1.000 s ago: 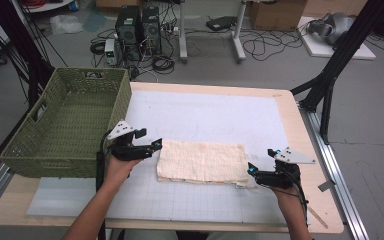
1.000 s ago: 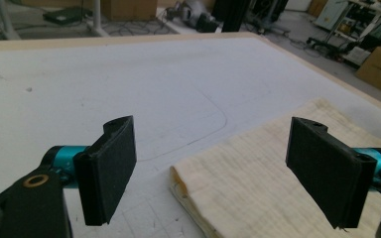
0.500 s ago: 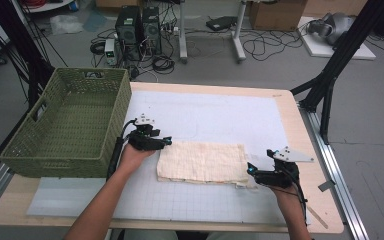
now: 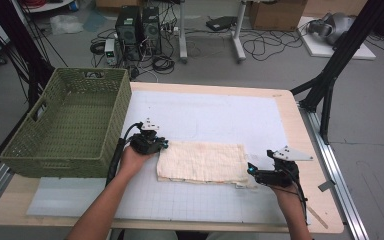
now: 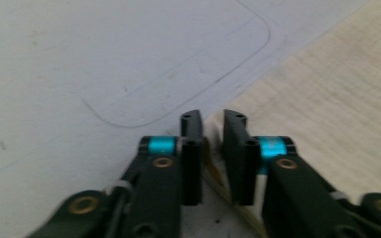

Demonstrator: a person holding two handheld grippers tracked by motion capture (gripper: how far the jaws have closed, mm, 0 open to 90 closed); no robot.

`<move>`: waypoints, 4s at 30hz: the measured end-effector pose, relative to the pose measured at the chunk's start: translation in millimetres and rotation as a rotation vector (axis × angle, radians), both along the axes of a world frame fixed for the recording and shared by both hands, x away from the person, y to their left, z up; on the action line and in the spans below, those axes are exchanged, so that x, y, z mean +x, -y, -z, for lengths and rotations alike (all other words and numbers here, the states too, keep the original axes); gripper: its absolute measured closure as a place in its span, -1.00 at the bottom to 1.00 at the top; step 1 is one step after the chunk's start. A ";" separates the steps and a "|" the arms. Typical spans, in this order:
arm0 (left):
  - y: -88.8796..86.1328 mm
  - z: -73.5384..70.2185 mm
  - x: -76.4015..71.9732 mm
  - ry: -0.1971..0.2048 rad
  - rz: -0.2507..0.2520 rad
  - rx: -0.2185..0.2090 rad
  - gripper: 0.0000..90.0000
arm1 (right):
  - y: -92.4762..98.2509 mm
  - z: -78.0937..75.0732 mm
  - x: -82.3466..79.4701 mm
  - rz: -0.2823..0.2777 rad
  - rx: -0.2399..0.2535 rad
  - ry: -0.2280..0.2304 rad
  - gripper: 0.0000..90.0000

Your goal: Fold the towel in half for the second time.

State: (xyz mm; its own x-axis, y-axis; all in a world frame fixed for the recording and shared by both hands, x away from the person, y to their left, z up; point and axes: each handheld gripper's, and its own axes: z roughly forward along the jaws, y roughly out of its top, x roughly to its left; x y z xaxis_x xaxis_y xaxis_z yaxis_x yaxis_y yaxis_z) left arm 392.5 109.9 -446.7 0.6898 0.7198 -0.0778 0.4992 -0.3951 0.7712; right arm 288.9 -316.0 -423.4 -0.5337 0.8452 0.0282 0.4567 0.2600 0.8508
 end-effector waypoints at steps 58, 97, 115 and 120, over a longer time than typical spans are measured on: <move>-9.0 -27.8 -15.9 0.110 -0.006 -0.151 0.89 | -29.7 0.0 78.4 -0.146 -0.127 -0.083 0.85; -26.0 -10.0 -84.1 0.091 0.062 -0.211 0.87 | -27.4 3.7 -7.3 -0.204 -0.107 0.019 0.83; -29.6 -24.6 -86.2 0.089 0.024 -0.307 0.13 | -27.6 9.9 -18.2 -0.215 -0.122 -0.012 0.81; -19.2 -21.9 -74.9 0.073 0.033 -0.298 0.24 | -26.7 8.1 -19.5 -0.215 -0.126 -0.012 0.76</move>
State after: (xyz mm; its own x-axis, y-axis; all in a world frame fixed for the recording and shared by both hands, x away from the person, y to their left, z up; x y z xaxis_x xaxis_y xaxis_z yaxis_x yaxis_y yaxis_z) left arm 317.7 129.1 -424.8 0.7243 0.6496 -0.2313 0.4290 -0.1619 0.8887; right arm 269.4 -289.3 -431.5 -0.7018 0.7096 -0.0628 0.3894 0.4560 0.8003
